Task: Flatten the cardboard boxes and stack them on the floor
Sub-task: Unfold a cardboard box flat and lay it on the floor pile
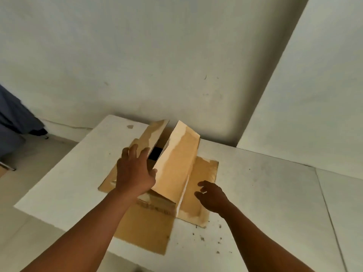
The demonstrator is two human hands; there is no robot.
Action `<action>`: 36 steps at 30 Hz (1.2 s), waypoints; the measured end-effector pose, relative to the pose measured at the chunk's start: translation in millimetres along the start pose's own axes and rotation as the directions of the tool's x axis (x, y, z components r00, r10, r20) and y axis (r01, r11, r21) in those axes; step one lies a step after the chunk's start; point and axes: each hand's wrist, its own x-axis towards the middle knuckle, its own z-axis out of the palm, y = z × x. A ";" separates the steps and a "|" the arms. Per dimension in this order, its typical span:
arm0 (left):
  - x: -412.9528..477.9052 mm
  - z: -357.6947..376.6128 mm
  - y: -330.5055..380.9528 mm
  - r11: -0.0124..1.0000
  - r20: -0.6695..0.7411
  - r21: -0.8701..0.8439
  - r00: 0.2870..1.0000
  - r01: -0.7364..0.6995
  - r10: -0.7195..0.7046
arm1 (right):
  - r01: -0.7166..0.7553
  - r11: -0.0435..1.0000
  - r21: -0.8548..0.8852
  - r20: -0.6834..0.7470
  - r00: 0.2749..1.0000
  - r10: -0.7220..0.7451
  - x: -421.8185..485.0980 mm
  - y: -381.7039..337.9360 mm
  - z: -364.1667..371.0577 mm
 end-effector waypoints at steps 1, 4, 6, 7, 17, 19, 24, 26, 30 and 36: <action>6.7 0.1 -9.5 1.000 0.077 0.010 0.997 0.030 -0.031 | -0.014 0.999 0.032 -0.038 0.999 0.015 -1.6 -14.9 6.7; 25.3 4.9 -31.1 0.986 0.329 -0.098 0.939 0.138 -0.099 | 0.003 0.997 0.073 -0.154 0.988 0.008 -3.8 -57.3 21.4; 35.1 5.3 -43.9 0.966 0.420 -0.195 0.904 0.170 -0.075 | 0.000 0.992 0.123 -0.271 0.962 0.034 -5.7 -84.0 30.1; 38.6 5.6 -48.8 0.963 0.434 -0.215 0.899 0.160 -0.052 | -0.009 0.990 0.144 -0.326 0.944 0.056 -7.4 -95.1 33.9; 58.1 -37.3 -77.8 0.851 0.539 -0.499 0.828 0.167 0.153 | -0.065 0.997 -0.036 -0.465 0.884 0.041 -6.8 -167.5 54.7; 67.7 -48.3 -91.0 0.814 0.539 -0.554 0.821 0.177 0.188 | -0.063 0.996 -0.055 -0.446 0.894 0.032 -5.8 -171.9 51.5; 87.8 -52.8 -117.3 0.964 0.346 -0.261 0.927 -0.055 0.146 | -0.013 1.000 -0.008 -0.435 0.900 0.009 -10.4 -179.7 28.2; 87.6 -49.1 -115.7 0.958 0.189 0.086 0.949 -0.273 0.253 | 0.018 1.000 -0.022 -0.464 0.885 -0.026 -12.9 -180.2 14.9; 83.0 -28.4 -98.4 0.820 0.184 0.347 0.891 -0.455 0.416 | 0.000 0.999 -0.047 -0.469 0.883 -0.022 -9.6 -165.6 -11.7; 72.2 7.4 -73.8 0.790 0.324 0.442 0.897 -0.425 0.302 | -0.246 0.869 -0.429 -0.449 0.893 0.031 -8.9 -136.7 -38.6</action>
